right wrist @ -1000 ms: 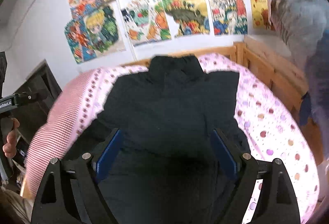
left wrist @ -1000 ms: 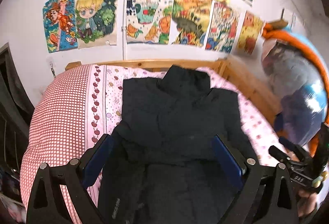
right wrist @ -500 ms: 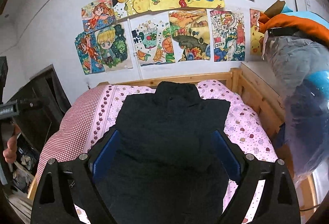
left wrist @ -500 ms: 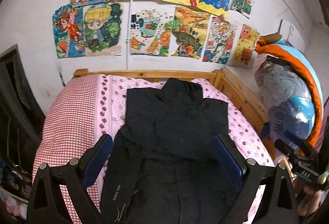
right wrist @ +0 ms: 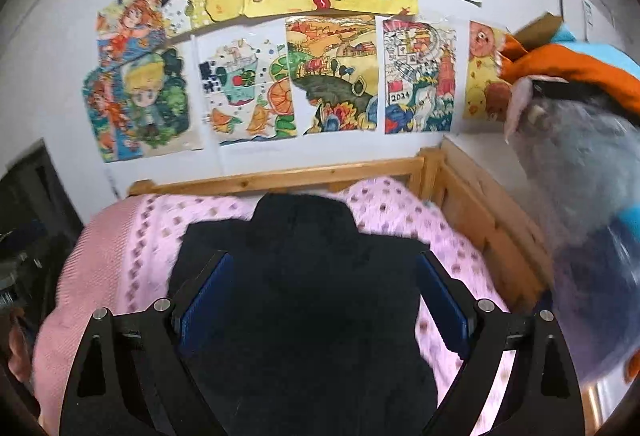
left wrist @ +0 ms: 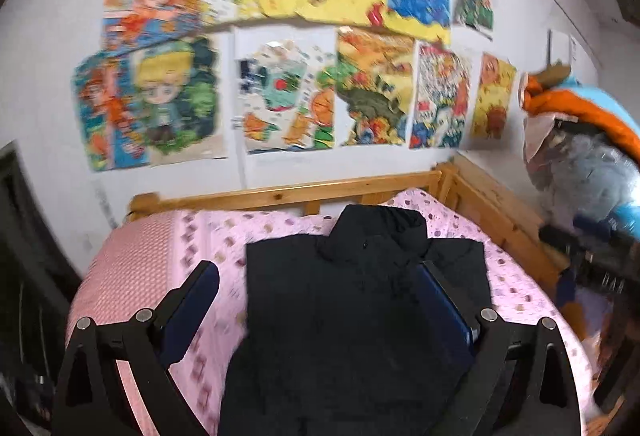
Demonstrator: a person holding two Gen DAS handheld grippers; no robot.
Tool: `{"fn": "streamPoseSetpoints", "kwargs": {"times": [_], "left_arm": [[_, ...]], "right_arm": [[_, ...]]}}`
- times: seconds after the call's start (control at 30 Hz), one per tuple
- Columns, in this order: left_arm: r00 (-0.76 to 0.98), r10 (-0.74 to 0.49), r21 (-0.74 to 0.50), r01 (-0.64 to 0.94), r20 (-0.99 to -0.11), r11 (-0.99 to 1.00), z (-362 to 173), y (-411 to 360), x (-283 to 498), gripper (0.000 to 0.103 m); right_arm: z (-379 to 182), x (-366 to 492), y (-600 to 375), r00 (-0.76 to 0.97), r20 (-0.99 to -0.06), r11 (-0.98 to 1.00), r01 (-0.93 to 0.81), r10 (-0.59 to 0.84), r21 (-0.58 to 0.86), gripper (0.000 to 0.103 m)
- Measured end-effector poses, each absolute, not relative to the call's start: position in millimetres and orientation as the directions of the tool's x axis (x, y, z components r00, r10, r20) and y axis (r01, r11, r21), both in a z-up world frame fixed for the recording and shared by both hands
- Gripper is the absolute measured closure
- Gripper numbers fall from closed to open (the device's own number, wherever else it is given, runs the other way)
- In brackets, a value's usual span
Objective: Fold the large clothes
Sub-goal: 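Grasp the jacket hem with both grippers and lift it toward the collar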
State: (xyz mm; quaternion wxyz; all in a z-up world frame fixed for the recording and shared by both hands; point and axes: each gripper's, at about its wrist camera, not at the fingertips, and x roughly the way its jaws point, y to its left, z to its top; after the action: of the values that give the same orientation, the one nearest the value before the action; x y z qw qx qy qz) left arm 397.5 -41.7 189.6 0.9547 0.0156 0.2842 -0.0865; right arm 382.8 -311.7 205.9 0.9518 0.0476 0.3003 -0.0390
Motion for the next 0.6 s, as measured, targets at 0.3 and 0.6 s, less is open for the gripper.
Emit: {"fn": "streamPoseSetpoints", "kwargs": {"times": [0.3, 0.6], "left_arm": [[0.829, -0.190, 0.062, 0.260, -0.527, 0.964, 128.2, -63.1, 506.1, 0.005], [0.798, -0.169, 0.113, 0.284, -0.579, 0.952, 86.5, -94.7, 598.1, 0.005]], "right_arm": [[145.6, 484.1, -323.4, 0.851, -0.524, 0.987, 0.095, -0.013, 0.130, 0.015], [55.4, 578.7, -353.0, 0.800, -0.598, 0.958, 0.127, 0.055, 0.258, 0.015]]}}
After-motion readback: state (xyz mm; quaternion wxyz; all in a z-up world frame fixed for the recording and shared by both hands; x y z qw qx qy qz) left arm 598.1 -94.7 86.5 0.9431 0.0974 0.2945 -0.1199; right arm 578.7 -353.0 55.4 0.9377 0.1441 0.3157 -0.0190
